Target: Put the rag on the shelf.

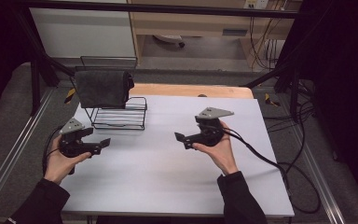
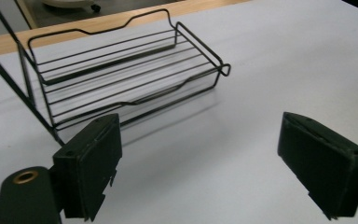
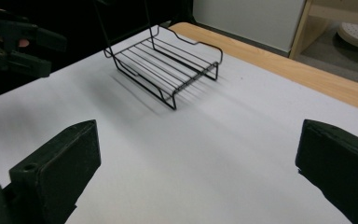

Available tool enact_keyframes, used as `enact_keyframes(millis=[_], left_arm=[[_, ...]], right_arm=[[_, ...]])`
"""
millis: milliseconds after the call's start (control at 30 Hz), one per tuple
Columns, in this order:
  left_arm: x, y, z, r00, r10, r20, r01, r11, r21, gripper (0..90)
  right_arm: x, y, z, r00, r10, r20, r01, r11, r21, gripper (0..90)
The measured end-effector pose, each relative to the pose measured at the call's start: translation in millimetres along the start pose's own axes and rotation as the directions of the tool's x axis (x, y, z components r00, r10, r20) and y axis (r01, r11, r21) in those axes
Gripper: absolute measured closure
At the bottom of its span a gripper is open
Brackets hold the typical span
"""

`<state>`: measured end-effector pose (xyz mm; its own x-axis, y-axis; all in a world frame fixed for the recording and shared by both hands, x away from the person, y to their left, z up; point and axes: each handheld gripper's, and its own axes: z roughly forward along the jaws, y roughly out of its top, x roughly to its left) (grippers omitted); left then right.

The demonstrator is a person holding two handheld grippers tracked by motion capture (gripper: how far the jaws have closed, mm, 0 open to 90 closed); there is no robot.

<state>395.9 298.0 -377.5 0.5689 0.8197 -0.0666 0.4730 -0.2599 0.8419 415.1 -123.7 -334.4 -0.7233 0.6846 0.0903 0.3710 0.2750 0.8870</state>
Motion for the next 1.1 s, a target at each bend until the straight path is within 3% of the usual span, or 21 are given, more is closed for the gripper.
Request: enact_keyframes(millis=[267,500,767,1000,1100], left_arm=[[-19.8,-17.3,7.7,0.9990,0.037,0.024,-0.038,0.9992,0.013,8.2],[-27.6,-36.5,15.6,0.9976,0.029,0.063,-0.031,0.9991,0.028,8.1],[-25.8,-52.3,16.8,0.9965,0.047,0.069,-0.050,0.9979,0.041,8.2],[-22.9,-62.7,17.1,0.9960,0.060,0.066,-0.063,0.9973,0.038,8.2],[-22.0,-66.3,17.6,0.9956,0.062,0.071,-0.065,0.9970,0.042,8.2]], right_arm=[[-24.7,-48.9,-38.1,0.9979,0.061,0.023,-0.061,0.998,0.001,0.6],[-38.9,-90.4,-55.6,0.9951,0.096,0.025,-0.097,0.995,0.024,0.6],[-54.6,-135.2,-68.3,0.9896,0.136,0.046,-0.139,0.989,0.059,0.6],[-62.0,-158.0,-77.8,0.9859,0.160,0.051,-0.163,0.985,0.065,0.6],[-62.3,-162.7,-79.5,0.9874,0.148,0.058,-0.152,0.985,0.079,0.6]])
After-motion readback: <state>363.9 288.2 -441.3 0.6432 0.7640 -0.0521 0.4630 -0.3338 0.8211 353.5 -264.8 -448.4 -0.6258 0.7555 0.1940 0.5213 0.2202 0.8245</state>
